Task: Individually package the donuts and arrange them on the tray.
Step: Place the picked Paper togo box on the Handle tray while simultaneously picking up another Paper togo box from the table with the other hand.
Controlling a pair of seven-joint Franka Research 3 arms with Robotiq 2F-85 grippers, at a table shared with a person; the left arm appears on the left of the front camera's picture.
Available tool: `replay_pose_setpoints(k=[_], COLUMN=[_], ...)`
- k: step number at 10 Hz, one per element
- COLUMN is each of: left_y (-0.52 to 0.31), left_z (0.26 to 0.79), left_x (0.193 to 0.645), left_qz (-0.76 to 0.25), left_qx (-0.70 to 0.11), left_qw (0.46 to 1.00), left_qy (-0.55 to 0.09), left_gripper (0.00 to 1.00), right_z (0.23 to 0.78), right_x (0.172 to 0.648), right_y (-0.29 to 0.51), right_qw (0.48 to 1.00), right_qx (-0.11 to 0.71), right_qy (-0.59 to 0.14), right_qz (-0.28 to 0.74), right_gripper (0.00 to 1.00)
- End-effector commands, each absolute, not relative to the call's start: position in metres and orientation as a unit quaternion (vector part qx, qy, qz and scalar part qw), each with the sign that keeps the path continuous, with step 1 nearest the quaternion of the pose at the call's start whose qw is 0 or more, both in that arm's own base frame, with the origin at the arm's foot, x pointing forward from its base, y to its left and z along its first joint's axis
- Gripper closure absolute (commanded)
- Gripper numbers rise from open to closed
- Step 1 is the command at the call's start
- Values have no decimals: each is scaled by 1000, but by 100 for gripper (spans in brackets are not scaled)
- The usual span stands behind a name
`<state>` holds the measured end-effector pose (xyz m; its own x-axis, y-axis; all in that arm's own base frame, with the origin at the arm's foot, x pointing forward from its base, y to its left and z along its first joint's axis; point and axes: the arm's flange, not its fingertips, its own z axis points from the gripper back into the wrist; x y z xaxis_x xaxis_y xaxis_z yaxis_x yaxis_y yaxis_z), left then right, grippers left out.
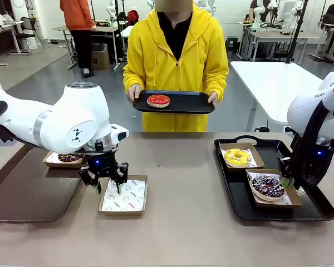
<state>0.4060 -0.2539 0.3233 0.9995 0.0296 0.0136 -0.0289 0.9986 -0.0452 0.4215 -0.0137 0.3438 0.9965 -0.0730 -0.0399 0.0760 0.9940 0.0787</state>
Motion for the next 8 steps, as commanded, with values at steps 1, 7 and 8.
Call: replay_pose_setpoints(k=[1,7,8], left_y=[-254,-254,-254], left_z=[324,325,325], left_x=[407,408,408], left_qz=[9,8,8], left_qx=[-34,-35,-36], left_qw=[999,999,999], left_qy=[-6,-2,-2], left_gripper=[100,100,100], right_z=[344,343,343], right_x=[427,427,426], right_y=[-14,-16,-17], right_qw=[997,997,997], right_qx=[60,65,66], right_qy=[18,24,24], right_qz=[-33,-40,-40], right_gripper=[0,0,0])
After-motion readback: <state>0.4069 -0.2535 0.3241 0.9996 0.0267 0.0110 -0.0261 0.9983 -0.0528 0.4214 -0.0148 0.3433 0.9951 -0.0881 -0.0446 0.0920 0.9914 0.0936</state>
